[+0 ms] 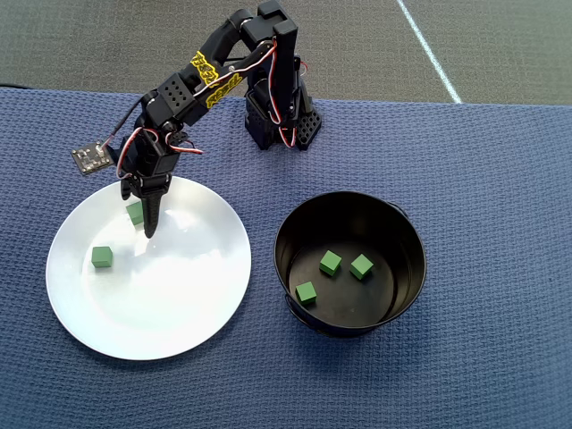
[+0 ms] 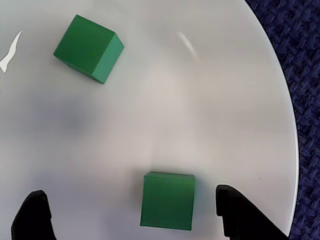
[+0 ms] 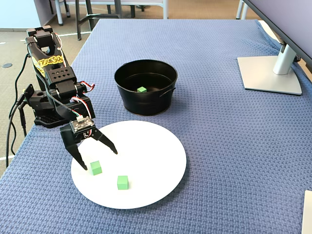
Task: Pick up the green cubes from the white plate and place them in the black recipient
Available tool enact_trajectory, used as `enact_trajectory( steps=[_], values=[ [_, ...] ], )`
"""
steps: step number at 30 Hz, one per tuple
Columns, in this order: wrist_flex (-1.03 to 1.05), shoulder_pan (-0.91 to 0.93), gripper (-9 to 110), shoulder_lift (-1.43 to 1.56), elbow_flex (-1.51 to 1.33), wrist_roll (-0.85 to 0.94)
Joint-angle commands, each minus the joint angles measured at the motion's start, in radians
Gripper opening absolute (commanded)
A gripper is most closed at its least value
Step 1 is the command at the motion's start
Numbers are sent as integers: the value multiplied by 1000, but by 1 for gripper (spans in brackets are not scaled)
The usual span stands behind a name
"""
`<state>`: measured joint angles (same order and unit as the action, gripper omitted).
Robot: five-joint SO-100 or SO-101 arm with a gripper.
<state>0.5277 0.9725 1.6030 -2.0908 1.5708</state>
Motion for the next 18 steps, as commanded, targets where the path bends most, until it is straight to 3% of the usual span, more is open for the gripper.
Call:
enact_trajectory(
  steps=[1,15,18],
  values=[
    [-74,9,37,5,-26,35],
    [-94,-9,36,-58,-2,18],
    [-94,-11,31,-55,-3,12]
  ],
)
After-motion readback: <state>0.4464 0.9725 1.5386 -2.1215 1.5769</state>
